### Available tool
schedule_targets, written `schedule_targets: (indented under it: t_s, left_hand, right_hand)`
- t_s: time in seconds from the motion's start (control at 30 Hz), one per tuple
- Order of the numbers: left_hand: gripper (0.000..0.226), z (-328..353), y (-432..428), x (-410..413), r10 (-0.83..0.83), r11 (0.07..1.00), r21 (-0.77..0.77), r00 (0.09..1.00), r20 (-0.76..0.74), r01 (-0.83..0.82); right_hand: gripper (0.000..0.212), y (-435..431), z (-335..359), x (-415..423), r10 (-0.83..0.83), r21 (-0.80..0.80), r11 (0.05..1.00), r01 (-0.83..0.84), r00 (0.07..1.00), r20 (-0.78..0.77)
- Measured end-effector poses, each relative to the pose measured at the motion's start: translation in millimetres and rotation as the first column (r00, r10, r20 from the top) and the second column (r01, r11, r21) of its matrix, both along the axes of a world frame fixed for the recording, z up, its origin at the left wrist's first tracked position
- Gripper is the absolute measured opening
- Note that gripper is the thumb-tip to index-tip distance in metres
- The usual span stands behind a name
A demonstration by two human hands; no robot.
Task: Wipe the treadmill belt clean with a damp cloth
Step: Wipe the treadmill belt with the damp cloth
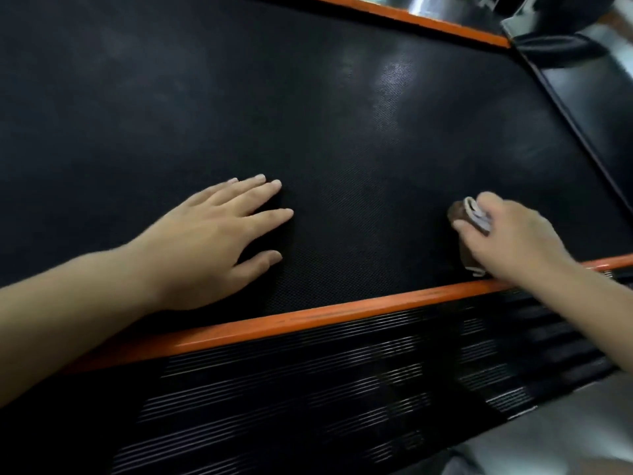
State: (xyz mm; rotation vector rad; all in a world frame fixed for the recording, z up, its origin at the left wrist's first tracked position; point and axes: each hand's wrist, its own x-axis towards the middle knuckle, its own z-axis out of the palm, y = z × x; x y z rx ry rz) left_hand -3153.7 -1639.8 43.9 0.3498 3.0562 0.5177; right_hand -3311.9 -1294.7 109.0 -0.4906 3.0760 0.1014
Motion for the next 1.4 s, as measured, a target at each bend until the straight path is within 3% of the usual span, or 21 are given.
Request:
schedule_targets:
  t_s: [0.1, 0.2, 0.27, 0.3, 0.4, 0.43, 0.53, 0.6, 0.67, 0.73, 0.77, 0.83, 0.9, 0.97, 1.03, 1.1, 1.23, 1.3, 1.4]
  left_hand:
    - [0.071, -3.4, -31.1, 5.5, -0.076, 0.997, -0.005, 0.997, -0.015, 0.076]
    - [0.067, -6.8, -51.6, 13.3, -0.101, 0.994, -0.031, 0.994, -0.03, 0.1]
    - [0.066, -8.8, -64.9, 21.2, -0.093, 0.995, -0.041, 0.995, -0.038, 0.091]
    - [0.066, -9.6, -72.4, 25.7, -0.083, 0.996, -0.044, 0.995, -0.046, 0.081]
    - [0.066, -10.0, -88.3, 36.7, -0.059, 0.998, -0.035, 0.997, -0.057, 0.057]
    - [0.067, -9.6, -89.9, 37.7, -0.054, 0.998, -0.027, 0.997, -0.057, 0.052]
    - [0.068, -8.8, -88.5, 38.0, -0.046, 0.999, -0.015, 0.996, -0.07, 0.045]
    - [0.068, -9.1, -89.1, 39.0, -0.037, 0.999, -0.007, 0.996, -0.084, 0.036]
    - [0.068, -9.8, -91.4, 40.1, -0.039, 0.999, 0.001, 0.994, -0.097, 0.04]
    - [0.069, -10.6, -92.5, 40.4, -0.049, 0.999, 0.013, 0.994, -0.101, 0.051]
    - [0.069, -11.3, -92.3, 40.9, -0.054, 0.998, 0.019, 0.993, -0.101, 0.057]
    - [0.068, -11.8, -91.0, 41.7, -0.048, 0.998, 0.032, 0.993, -0.105, 0.052]
    - [0.067, -11.8, -90.3, 40.3, -0.045, 0.998, 0.043, 0.993, -0.113, 0.05]
    - [0.067, -12.4, -90.6, 40.8, -0.048, 0.998, 0.039, 0.99, -0.129, 0.053]
    - [0.067, -12.7, -91.1, 42.8, -0.047, 0.998, 0.033, 0.99, -0.136, 0.052]
    - [0.067, -12.3, -92.5, 44.1, -0.058, 0.997, 0.035, 0.991, -0.121, 0.062]
    - [0.065, -13.0, -93.3, 45.2, -0.05, 0.997, 0.052, 0.99, -0.128, 0.057]
    - [0.064, -13.7, -93.7, 44.6, -0.046, 0.997, 0.059, 0.99, -0.133, 0.054]
    - [0.065, -11.8, -95.6, 45.1, -0.067, 0.995, 0.059, 0.991, -0.12, 0.075]
  right_hand:
    - [0.033, -51.3, -14.1, 42.0, 0.079, -0.018, 0.997, -0.079, 0.997, 0.008]
    - [0.031, -88.2, -16.4, 77.4, 0.301, -0.188, 0.943, -0.276, 0.946, 0.123]
    - [0.028, -83.1, -16.8, 58.4, 0.334, -0.151, 0.935, -0.322, 0.94, 0.067]
    - [0.026, -80.5, -17.3, 41.3, 0.274, -0.116, 0.956, -0.271, 0.962, 0.008]
    - [0.029, -93.7, -17.9, 5.8, -0.127, -0.109, 0.987, 0.119, 0.99, -0.064]
    - [0.03, -107.0, -21.4, 9.7, -0.163, -0.096, 0.983, 0.155, 0.983, -0.081]
    - [0.025, -152.6, -30.6, 62.3, 0.055, -0.212, 0.975, -0.071, 0.995, -0.084]
    - [0.025, -166.3, -31.4, 103.2, 0.335, -0.332, 0.89, -0.313, 0.942, 0.009]
    - [0.02, -161.2, -28.2, 98.9, 0.469, -0.358, 0.833, -0.422, 0.881, 0.054]
    - [0.02, -149.8, -23.6, 70.0, 0.338, -0.252, 0.907, -0.338, 0.94, -0.043]
    - [0.023, -144.9, -20.0, 58.4, 0.172, -0.195, 0.964, -0.182, 0.983, -0.068]
    - [0.024, -146.9, -19.4, 55.3, -0.133, -0.137, 0.983, 0.119, 0.986, -0.096]
    - [0.023, -173.2, -28.8, 84.5, -0.074, -0.134, 0.989, 0.06, 0.992, -0.103]
    - [0.021, -196.6, -33.8, 122.4, 0.116, -0.249, 0.961, -0.117, 0.993, -0.018]
    - [0.024, -190.1, -26.5, 132.0, 0.216, -0.283, 0.94, -0.192, 0.975, 0.057]
    - [0.027, -158.6, -19.1, 111.3, 0.12, -0.166, 0.98, -0.114, 0.992, 0.03]
    - [0.027, -117.9, -10.4, 91.7, -0.29, -0.008, 0.957, 0.29, 0.956, -0.037]
    - [0.025, -138.6, -21.6, 106.1, -0.272, 0.005, 0.962, 0.273, 0.959, -0.073]
    - [0.029, -182.3, -31.6, 142.1, -0.133, -0.133, 0.983, 0.125, 0.99, -0.054]
